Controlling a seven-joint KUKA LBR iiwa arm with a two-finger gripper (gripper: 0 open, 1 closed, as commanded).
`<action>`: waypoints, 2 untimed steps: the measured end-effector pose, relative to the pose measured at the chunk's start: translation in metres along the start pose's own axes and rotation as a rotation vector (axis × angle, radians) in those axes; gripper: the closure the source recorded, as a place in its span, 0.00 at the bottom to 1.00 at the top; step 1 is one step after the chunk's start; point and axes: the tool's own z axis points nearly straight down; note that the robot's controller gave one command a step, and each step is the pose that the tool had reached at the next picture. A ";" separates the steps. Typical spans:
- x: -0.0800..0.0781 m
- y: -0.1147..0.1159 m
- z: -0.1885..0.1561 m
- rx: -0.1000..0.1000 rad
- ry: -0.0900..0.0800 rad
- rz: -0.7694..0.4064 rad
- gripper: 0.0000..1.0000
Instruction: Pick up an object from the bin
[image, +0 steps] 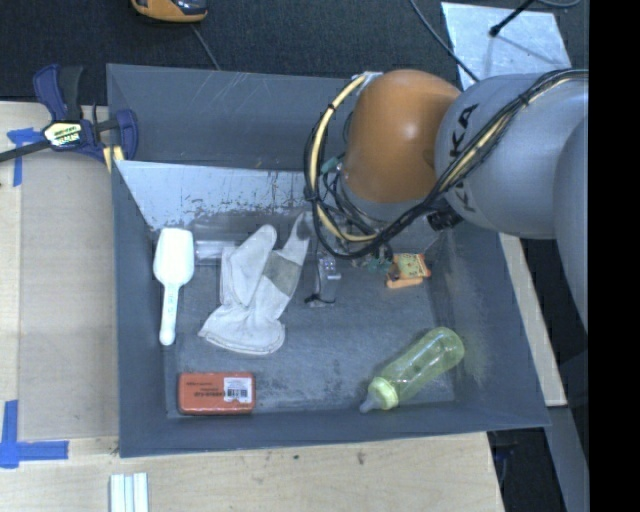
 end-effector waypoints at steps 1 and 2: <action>-0.009 0.019 0.060 0.000 0.002 -0.009 0.00; 0.003 0.042 0.088 0.001 0.003 -0.021 0.00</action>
Offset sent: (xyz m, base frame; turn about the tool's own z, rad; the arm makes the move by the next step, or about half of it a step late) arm -0.0080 0.0469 -0.0900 -0.0243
